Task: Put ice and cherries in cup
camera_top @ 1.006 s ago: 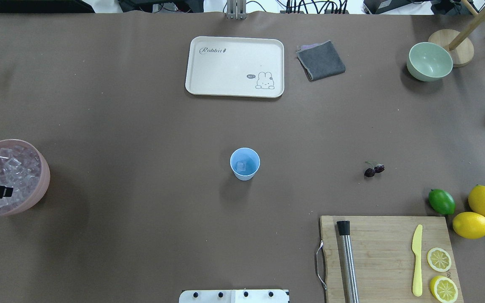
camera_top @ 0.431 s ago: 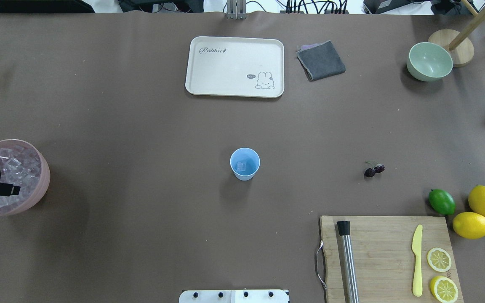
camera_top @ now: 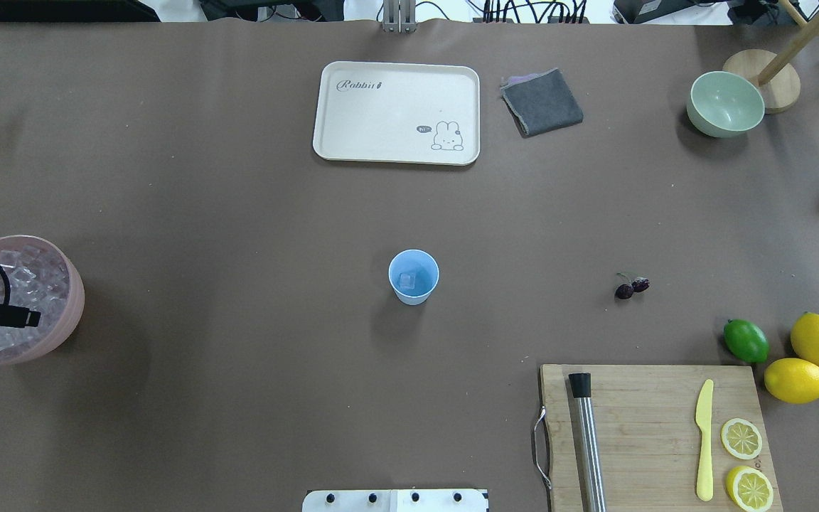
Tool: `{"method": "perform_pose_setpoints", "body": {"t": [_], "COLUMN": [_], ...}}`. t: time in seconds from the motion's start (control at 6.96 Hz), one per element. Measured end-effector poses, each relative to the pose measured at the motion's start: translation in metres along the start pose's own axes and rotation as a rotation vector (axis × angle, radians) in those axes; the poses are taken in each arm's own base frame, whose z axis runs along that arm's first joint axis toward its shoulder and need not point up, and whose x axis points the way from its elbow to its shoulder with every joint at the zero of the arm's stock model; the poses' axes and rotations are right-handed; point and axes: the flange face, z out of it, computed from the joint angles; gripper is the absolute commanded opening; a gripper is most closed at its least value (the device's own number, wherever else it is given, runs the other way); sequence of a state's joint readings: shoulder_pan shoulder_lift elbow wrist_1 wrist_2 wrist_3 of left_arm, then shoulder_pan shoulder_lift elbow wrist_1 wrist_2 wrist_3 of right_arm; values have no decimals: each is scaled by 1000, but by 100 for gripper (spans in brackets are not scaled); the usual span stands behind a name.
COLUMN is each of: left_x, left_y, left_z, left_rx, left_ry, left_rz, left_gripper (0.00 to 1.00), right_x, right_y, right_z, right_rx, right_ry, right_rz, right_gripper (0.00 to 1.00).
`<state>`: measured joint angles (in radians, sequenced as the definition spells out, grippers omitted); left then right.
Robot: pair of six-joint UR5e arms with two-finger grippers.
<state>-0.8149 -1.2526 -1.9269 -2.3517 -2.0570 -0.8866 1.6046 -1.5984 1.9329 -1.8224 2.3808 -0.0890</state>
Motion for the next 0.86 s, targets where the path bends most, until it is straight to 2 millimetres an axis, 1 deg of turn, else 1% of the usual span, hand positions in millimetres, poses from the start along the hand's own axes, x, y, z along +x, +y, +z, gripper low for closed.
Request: {"method": "perform_pose_setpoints", "body": {"t": [0.29, 0.86], "left_x": [-4, -5], "left_y": [1, 0], "left_z": [5, 10], "left_rx": [-7, -10], "left_ry": [-8, -14], "left_rz": [-3, -3], "left_gripper": [96, 95], "right_x": [0, -1], "right_y": [0, -2], "right_z": [0, -2], "right_rx": [1, 5], "right_ry": [0, 1], "right_rz": [-1, -3], "right_gripper": [100, 100]}}
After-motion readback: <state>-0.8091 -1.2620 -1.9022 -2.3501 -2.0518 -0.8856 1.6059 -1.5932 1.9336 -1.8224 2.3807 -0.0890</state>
